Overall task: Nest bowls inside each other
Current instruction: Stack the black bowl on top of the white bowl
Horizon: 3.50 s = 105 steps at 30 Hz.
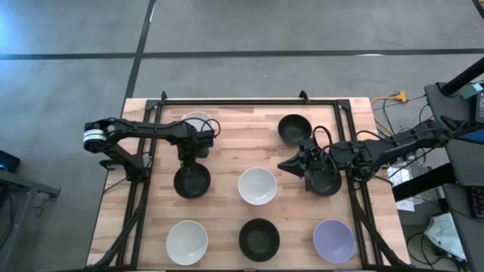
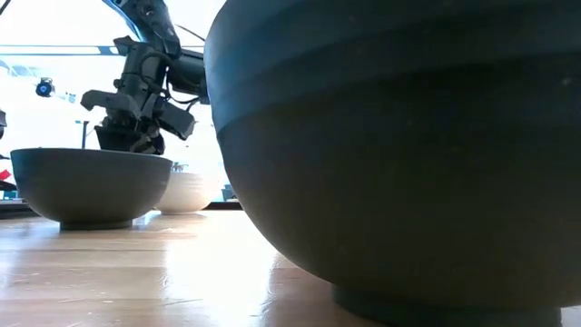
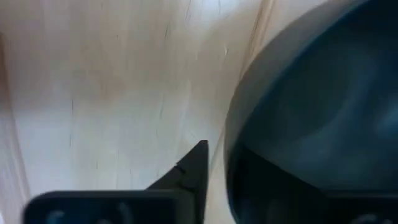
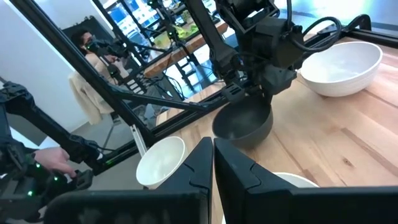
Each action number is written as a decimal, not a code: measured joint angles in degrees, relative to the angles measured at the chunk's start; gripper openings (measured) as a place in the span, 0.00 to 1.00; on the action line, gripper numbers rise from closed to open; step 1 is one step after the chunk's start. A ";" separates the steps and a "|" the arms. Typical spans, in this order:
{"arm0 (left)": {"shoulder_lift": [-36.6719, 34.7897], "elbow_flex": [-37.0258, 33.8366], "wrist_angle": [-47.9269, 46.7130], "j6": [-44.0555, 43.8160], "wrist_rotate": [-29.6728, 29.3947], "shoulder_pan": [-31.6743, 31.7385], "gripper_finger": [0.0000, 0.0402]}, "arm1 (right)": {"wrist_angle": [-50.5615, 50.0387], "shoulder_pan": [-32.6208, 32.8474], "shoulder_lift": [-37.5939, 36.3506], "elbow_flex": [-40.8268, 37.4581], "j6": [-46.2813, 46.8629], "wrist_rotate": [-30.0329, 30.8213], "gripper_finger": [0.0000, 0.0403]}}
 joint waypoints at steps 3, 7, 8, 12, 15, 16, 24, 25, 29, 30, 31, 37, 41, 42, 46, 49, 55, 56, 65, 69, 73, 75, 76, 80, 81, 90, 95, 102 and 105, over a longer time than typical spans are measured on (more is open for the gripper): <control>-0.78 -0.01 0.06 -0.30 0.02 0.00 0.02 | 0.00 0.00 0.00 0.00 0.00 0.00 0.02; -1.96 0.21 -0.08 -0.41 0.03 0.00 0.02 | 0.01 0.00 0.00 0.00 -0.02 0.02 0.02; -2.49 0.43 -0.21 -0.42 0.02 0.00 0.02 | 0.02 0.00 0.00 0.00 -0.02 0.02 0.02; -4.15 2.05 -2.86 -0.48 -0.01 0.00 0.02 | 0.02 0.00 0.00 0.00 -0.02 0.04 0.02; -5.06 4.21 -6.09 -0.52 -0.10 0.00 0.02 | 0.02 0.00 0.00 0.00 -0.02 0.04 0.02; -5.32 5.02 -7.37 -0.54 -0.13 0.00 0.02 | 0.02 0.00 0.00 0.01 -0.02 0.08 0.02; -5.57 16.44 -15.46 -7.56 0.01 -0.02 0.02 | 0.02 0.00 0.00 0.02 -0.04 0.15 0.02; -5.57 18.16 -15.72 -8.76 0.03 -0.04 0.02 | 0.02 0.00 0.00 0.02 -0.04 0.15 0.02; -5.57 24.89 -15.45 -12.35 0.22 -0.42 0.02 | 0.02 0.00 0.00 0.02 -0.11 0.13 0.02; -5.56 26.33 -15.33 -12.54 0.30 -0.75 0.02 | 0.00 0.00 0.00 0.02 -0.30 0.13 0.02; -5.33 27.87 -15.36 -12.77 0.33 -1.28 0.02 | 0.00 0.00 0.00 0.02 -0.52 0.13 0.02; -2.53 36.22 -15.11 -17.14 0.71 -5.86 0.02 | -1.01 0.00 -0.59 0.02 -1.86 -0.45 0.02; 1.83 42.26 -15.12 -20.46 2.56 -9.47 0.02 | -4.67 0.00 -3.09 0.04 -4.00 -1.16 0.02; 3.12 43.89 -15.12 -21.33 2.96 -10.26 0.02 | -6.35 -0.02 -4.19 0.04 -4.46 -2.09 0.02; 8.93 51.42 -15.28 -22.99 3.25 -12.31 0.02 | -15.66 0.01 -9.30 0.26 -4.91 -3.73 0.02; 13.64 57.78 -15.62 -23.04 3.26 -12.72 0.02 | -24.88 0.30 -13.13 2.05 -7.61 -3.69 0.02; 23.23 70.38 -16.07 -25.40 5.23 -12.63 0.02 | -42.90 0.46 -16.04 10.48 -13.33 -3.08 0.02; 24.84 72.34 -16.83 -25.99 6.00 -12.61 0.02 | -45.03 0.46 -16.21 11.92 -13.76 -2.90 0.02; 36.53 82.10 -24.06 -30.23 7.68 -12.15 0.01 | -56.01 0.48 -16.50 19.28 -16.91 -1.49 0.02; 38.86 82.32 -25.78 -30.56 7.73 -11.72 0.00 | -56.43 0.48 -16.59 19.78 -18.51 -1.51 0.02; 40.34 82.32 -25.56 -30.53 7.71 -11.53 0.00 | -56.71 0.48 -16.71 19.09 -19.42 -1.51 0.02; 41.02 82.32 -25.43 -30.49 7.37 -11.50 0.00 | -56.76 0.48 -16.90 18.10 -19.31 -1.53 0.02; 41.46 82.32 -25.16 -30.49 7.02 -11.48 0.00 | -56.72 0.48 -16.91 17.62 -18.94 -1.54 0.02; 43.45 82.21 -24.99 -30.47 5.86 -11.46 0.00 | -56.73 0.50 -16.85 16.20 -18.28 -2.01 0.02; 44.10 82.21 -25.00 -30.47 5.51 -11.47 0.00 | -56.75 0.50 -16.87 15.94 -18.26 -2.03 0.02; 46.97 82.17 -24.55 -30.47 2.51 -11.47 0.00 | -56.66 0.50 -16.90 15.45 -16.65 -2.17 0.02; 47.07 82.06 -24.51 -30.37 1.27 -11.47 0.00 | -56.68 0.50 -16.93 15.45 -16.55 -2.19 0.02; 47.65 81.95 -24.55 -29.74 0.80 -11.50 0.00 | -56.65 0.50 -16.94 15.45 -16.55 -2.19 0.02; 47.81 80.43 -23.09 -28.93 1.01 -11.50 0.00 | -56.63 0.50 -16.96 15.43 -16.55 -2.16 0.02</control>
